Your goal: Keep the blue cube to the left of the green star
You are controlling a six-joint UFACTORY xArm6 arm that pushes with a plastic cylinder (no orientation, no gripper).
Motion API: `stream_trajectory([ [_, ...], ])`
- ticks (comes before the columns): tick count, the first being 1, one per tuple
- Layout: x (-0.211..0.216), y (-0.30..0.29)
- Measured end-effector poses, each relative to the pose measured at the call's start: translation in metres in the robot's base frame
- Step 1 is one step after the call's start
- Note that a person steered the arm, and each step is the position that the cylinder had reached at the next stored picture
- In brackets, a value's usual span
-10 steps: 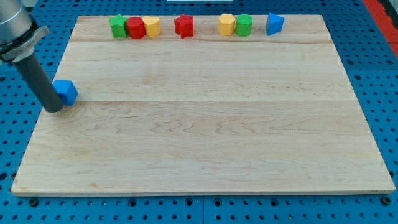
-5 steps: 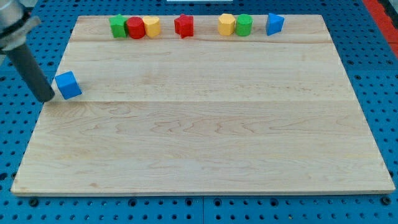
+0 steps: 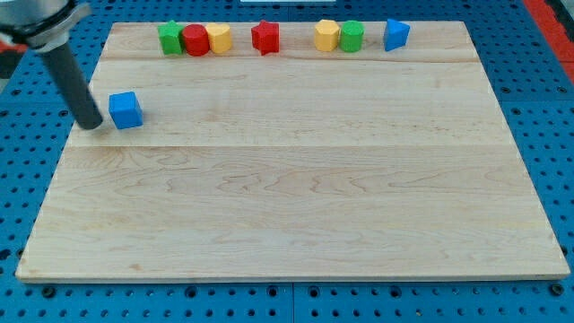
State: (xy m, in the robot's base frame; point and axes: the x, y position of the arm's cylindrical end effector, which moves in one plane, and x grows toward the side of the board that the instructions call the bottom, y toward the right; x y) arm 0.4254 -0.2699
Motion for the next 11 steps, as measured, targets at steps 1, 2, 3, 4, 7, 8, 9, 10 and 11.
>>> stream_trajectory([
  [1, 0.030, 0.018],
  [2, 0.010, 0.037],
  [3, -0.005, 0.046],
  [4, -0.018, 0.061],
  [7, -0.073, 0.023],
  [8, -0.093, 0.023],
  [9, -0.105, 0.023],
  [10, -0.096, 0.014],
  [11, -0.111, 0.014],
])
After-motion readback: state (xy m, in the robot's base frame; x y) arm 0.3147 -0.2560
